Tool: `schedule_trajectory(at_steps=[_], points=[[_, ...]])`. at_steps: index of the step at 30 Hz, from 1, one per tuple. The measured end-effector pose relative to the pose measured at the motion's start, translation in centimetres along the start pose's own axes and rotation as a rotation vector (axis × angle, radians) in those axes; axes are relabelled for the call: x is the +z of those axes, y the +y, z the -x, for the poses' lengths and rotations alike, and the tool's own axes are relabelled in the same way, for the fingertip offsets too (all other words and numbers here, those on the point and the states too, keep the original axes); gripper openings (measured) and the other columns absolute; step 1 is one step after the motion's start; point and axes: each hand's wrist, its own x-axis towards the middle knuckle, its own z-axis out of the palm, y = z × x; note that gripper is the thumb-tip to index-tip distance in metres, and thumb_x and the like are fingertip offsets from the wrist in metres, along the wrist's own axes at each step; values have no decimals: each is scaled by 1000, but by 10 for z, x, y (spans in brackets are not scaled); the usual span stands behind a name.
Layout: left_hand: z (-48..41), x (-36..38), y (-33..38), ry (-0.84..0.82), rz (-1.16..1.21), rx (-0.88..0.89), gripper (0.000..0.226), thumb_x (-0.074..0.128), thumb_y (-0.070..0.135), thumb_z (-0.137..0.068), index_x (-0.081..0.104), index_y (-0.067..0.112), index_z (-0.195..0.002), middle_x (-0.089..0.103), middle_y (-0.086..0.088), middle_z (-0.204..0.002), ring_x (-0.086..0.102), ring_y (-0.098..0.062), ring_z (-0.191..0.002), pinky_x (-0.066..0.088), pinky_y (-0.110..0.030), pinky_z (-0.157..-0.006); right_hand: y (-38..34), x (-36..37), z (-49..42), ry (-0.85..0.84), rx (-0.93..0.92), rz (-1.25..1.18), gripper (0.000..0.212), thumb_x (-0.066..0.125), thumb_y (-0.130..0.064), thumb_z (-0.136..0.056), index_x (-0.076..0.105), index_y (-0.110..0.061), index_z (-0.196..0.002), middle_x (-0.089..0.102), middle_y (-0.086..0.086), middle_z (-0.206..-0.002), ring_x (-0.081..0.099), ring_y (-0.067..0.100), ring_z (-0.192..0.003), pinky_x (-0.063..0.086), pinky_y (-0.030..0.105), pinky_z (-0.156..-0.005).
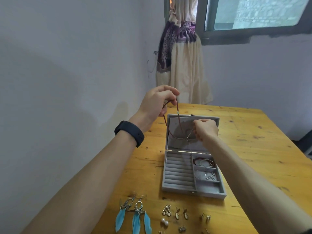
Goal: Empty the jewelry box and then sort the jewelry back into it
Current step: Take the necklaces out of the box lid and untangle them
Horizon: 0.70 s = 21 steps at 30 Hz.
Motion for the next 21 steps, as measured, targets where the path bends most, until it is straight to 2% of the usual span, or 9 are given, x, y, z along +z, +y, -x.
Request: schedule_trajectory(at_steps=[3, 5, 7, 11, 14, 18, 21], points=[[0, 0, -1, -3, -9, -1, 18, 53, 10, -90, 71, 13, -91, 65, -2, -70, 38, -15, -44, 29, -26, -45, -7, 2, 3, -78, -65, -16, 14, 62, -28, -90, 73, -21, -86, 69, 2, -66, 62, 16, -55, 49, 26, -51], [0, 0, -1, -2, -11, 2, 18, 53, 9, -90, 71, 13, -90, 65, -2, -70, 38, -16, -45, 29, -27, -45, -10, 3, 6, -170, -128, 1, 11, 63, -29, -92, 72, -23, -91, 70, 3, -73, 62, 15, -57, 48, 23, -49], [0, 0, -2, -1, -11, 2, 18, 53, 9, -91, 71, 13, -90, 65, -2, -69, 38, -15, -45, 29, -26, -45, -13, 1, 9, -186, -171, 31, 10, 63, -31, -93, 71, -25, -92, 70, 3, -78, 61, 14, -59, 49, 24, -51], [-1, -5, 1, 11, -17, 0, 19, 53, 9, -92, 71, 13, -91, 65, -1, -70, 39, -15, -46, 30, -25, -45, -21, -14, 16, -118, -296, -28, 15, 61, -33, -91, 72, -23, -86, 66, -5, -73, 57, 13, -59, 48, 30, -58], [-2, -7, 4, 77, -45, -3, 18, 53, 10, -94, 70, 15, -94, 66, 1, -74, 43, -14, -47, 36, -23, -46, -31, -34, 30, -155, -362, -215, 18, 58, -24, -96, 68, -16, -84, 61, -1, -71, 51, 15, -51, 42, 28, -48], [-6, -7, 5, 178, -36, -30, 17, 52, 14, -98, 67, 19, -103, 69, 2, -89, 53, -12, -52, 44, -26, -54, -45, -63, 52, -209, -438, -316, 19, 55, -16, -98, 66, -3, -89, 55, 1, -70, 44, 17, -49, 35, 25, -42], [-6, -4, 8, 215, -35, -24, 17, 52, 13, -98, 65, 21, -103, 71, 4, -93, 56, -10, -51, 43, -26, -53, -59, -80, 63, -203, -463, -388, 18, 55, -16, -99, 65, -5, -88, 55, -2, -69, 43, 16, -47, 32, 24, -42]])
